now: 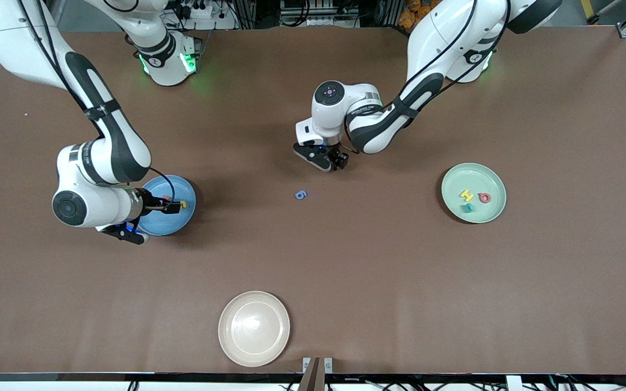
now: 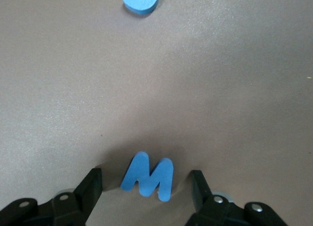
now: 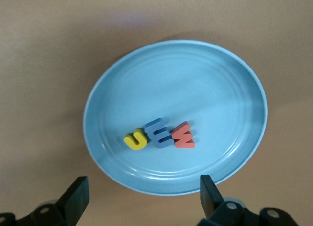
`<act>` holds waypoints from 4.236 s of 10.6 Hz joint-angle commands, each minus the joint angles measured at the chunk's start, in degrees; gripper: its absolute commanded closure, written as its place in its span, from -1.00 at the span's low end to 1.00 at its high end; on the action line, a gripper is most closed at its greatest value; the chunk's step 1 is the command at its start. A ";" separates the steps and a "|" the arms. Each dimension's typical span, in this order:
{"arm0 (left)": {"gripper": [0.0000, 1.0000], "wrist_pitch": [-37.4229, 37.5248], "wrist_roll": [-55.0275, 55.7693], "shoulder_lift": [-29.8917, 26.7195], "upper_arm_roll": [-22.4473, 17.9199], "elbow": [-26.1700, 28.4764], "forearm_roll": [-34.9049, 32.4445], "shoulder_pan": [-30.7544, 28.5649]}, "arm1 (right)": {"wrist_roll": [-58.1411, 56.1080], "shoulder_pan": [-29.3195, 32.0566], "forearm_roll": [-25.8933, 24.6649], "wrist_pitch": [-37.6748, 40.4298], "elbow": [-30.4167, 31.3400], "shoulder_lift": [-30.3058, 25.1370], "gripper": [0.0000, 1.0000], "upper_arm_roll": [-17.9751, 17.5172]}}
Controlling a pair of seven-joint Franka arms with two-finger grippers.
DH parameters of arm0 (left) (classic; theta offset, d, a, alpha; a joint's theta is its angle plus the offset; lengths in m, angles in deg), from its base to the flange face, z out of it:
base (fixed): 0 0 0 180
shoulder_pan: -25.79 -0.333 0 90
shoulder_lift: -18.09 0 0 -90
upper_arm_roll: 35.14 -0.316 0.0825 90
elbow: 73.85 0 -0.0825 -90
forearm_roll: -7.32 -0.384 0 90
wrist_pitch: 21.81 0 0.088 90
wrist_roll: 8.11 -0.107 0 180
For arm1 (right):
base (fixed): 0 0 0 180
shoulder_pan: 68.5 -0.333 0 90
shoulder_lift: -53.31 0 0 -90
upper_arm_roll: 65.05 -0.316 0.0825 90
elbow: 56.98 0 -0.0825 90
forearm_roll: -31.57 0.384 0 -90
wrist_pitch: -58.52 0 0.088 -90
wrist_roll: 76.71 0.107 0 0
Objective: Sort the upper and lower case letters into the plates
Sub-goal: 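Grasp the blue M with the left gripper while the right gripper withdraws, then place the M on the green plate while the right gripper grasps the g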
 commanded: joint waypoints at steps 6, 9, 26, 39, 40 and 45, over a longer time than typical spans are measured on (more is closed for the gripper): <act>-0.36 -0.52 1.04 -1.40 0.20 1.32 -1.82 -0.83 | 1.06 -1.00 -0.81 1.50 -2.21 -1.91 -1.00 -2.47; -0.24 -0.52 0.95 -1.23 0.20 1.14 -1.82 -0.83 | 1.06 -1.00 -0.90 1.41 -2.21 -1.83 -1.00 -2.47; 1.00 12.46 -0.09 -10.10 19.17 1.67 1.87 -35.77 | 21.75 -15.48 -0.99 -8.16 -3.08 1.60 -1.00 -3.97; -0.55 20.93 -9.68 -10.01 21.99 10.90 2.14 -63.85 | 70.59 -31.85 -7.22 -28.39 -6.24 14.08 -1.00 -3.44; -1.00 21.02 -9.68 -10.36 22.25 10.55 2.14 -63.85 | 70.59 -32.20 -7.40 -28.39 -7.64 15.39 -1.00 -3.44; -1.00 33.38 -9.77 -11.51 32.17 -0.06 6.68 -67.44 | 70.59 -33.08 -7.75 -28.39 -9.24 16.81 -0.87 -2.56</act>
